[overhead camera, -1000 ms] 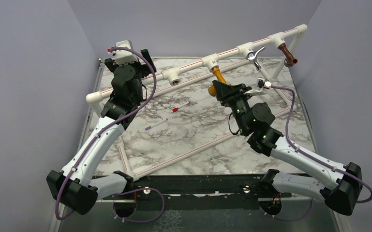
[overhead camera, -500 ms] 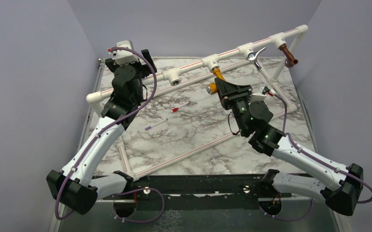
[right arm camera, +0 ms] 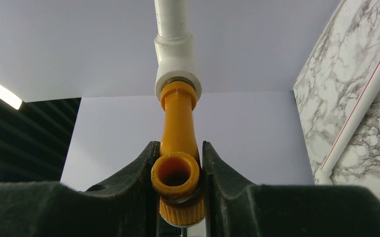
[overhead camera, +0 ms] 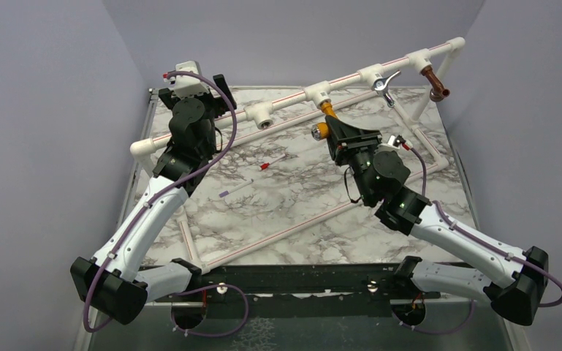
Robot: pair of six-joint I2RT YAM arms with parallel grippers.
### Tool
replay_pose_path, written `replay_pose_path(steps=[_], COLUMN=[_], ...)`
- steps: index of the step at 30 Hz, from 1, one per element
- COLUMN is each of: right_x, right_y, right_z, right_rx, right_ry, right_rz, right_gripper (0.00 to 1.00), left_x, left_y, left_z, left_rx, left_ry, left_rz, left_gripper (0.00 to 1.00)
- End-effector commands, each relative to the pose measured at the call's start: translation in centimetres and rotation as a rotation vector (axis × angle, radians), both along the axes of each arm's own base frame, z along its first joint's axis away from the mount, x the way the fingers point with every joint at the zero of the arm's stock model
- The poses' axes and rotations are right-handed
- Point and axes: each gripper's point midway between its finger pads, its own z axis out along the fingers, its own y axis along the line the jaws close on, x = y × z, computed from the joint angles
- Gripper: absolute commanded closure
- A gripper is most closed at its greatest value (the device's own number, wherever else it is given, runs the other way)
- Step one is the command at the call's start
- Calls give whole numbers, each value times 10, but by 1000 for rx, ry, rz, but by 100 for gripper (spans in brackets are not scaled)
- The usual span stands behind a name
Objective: Install the water faucets
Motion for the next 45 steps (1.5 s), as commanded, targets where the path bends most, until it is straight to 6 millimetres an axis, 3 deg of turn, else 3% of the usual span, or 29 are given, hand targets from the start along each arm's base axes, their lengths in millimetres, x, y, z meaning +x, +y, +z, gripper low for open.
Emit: replay_pose_path(steps=[1,3,18,22,33,45], right_x=[5,5,0,-2,-13,-35], right_y=[-18,-20,-31,-31,-39,-64], right_z=[20,16,12,12,11,10], right_rx=[88,77,30,30,-99,-656], right_ry=[-3,6,32,36,20,-145], right_rz=[-84,-88,-112,-105,-90,-101], right_gripper=[99,95,39,30,24,20], left_x=[-28,-28,-27,-27,-27,-27], left_y=[-10,-10,-9,-9,-10,-10], left_z=[-154,-154,-157,-157,-156,-157], left_rx=[222,222,228,228,228,230], left_ry=[494,494,500,500,499,500], left_rz=[-78,-78,-73,-74,-74,-74], left_gripper=[1,1,1,1,1,1])
